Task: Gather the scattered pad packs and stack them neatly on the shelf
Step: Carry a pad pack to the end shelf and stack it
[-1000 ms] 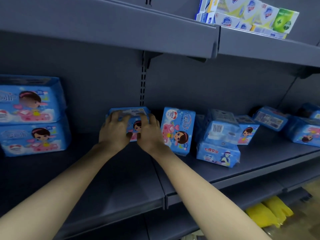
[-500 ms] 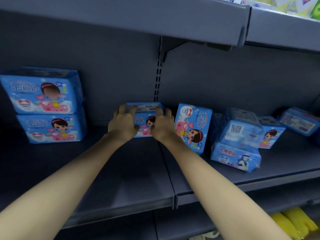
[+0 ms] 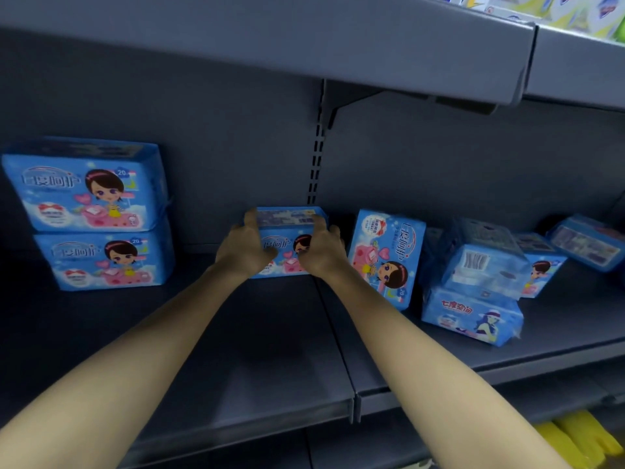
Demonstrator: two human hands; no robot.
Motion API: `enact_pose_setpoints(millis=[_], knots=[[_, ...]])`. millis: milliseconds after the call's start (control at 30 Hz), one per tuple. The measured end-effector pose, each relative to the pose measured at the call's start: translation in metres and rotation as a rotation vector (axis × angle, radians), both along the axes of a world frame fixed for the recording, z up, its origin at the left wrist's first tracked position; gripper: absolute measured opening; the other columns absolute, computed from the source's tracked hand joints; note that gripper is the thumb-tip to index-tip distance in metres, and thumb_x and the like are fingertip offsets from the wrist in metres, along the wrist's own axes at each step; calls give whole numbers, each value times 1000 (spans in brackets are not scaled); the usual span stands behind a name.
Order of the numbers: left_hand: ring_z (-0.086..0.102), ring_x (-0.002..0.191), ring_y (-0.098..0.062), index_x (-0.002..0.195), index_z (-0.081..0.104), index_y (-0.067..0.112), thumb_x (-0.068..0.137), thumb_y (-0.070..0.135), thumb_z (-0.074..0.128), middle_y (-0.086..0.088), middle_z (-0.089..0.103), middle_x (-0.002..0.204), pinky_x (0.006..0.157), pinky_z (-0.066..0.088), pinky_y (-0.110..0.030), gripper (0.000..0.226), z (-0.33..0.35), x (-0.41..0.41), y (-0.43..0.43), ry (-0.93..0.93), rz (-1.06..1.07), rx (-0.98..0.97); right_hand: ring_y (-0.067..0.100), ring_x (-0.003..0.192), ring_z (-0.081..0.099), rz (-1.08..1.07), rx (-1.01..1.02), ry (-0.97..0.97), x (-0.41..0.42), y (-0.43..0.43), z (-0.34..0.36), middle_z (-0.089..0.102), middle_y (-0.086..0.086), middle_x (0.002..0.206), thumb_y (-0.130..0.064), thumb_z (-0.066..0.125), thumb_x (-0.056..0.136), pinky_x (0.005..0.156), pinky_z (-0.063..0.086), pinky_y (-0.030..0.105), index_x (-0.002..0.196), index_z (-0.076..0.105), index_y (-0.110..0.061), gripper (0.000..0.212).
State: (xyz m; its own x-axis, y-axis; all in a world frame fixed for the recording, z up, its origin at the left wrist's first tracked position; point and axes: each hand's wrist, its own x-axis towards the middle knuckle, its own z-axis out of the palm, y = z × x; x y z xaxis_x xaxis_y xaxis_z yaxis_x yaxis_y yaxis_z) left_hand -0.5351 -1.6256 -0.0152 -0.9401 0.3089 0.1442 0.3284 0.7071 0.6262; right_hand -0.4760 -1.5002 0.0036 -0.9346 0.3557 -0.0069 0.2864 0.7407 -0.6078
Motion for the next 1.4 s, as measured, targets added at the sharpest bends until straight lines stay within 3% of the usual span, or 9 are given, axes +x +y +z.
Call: enact_pose_setpoints(millis=[167,367,533,900,1400], knots=[[47,114,-31,147,15,12,83,16,67,-21,42,131,84,41,-33,82,-3,3,6,18,-22,72,35,125,38,-11,-56,55,0,-4,-4,22,16,140,-6,61,86,101,41,38,150,10,-23,83],[44,115,-29,144,19,12,78,14,72,-19,43,129,82,37,-28,85,-4,9,2,45,-15,117,34,123,40,-39,-133,147,7,-8,-7,29,16,138,2,57,83,104,41,42,148,18,-24,80],[43,117,-29,144,20,13,76,14,75,-20,38,131,88,39,-30,88,0,21,-5,49,18,147,34,121,41,-52,-178,223,15,-14,-7,34,16,133,5,57,80,104,40,45,146,23,-21,79],[41,116,-28,143,25,13,74,9,74,-18,39,132,79,30,-20,84,-3,43,-33,88,59,166,34,117,45,-25,-104,290,40,-34,-10,37,16,126,-1,58,85,102,41,39,141,34,-18,63],[39,120,-28,140,30,15,72,15,77,-17,35,128,93,34,-25,82,-3,82,-61,106,73,155,34,114,46,-37,-20,338,70,-55,-19,40,14,126,-6,62,83,93,44,38,136,40,-14,58]])
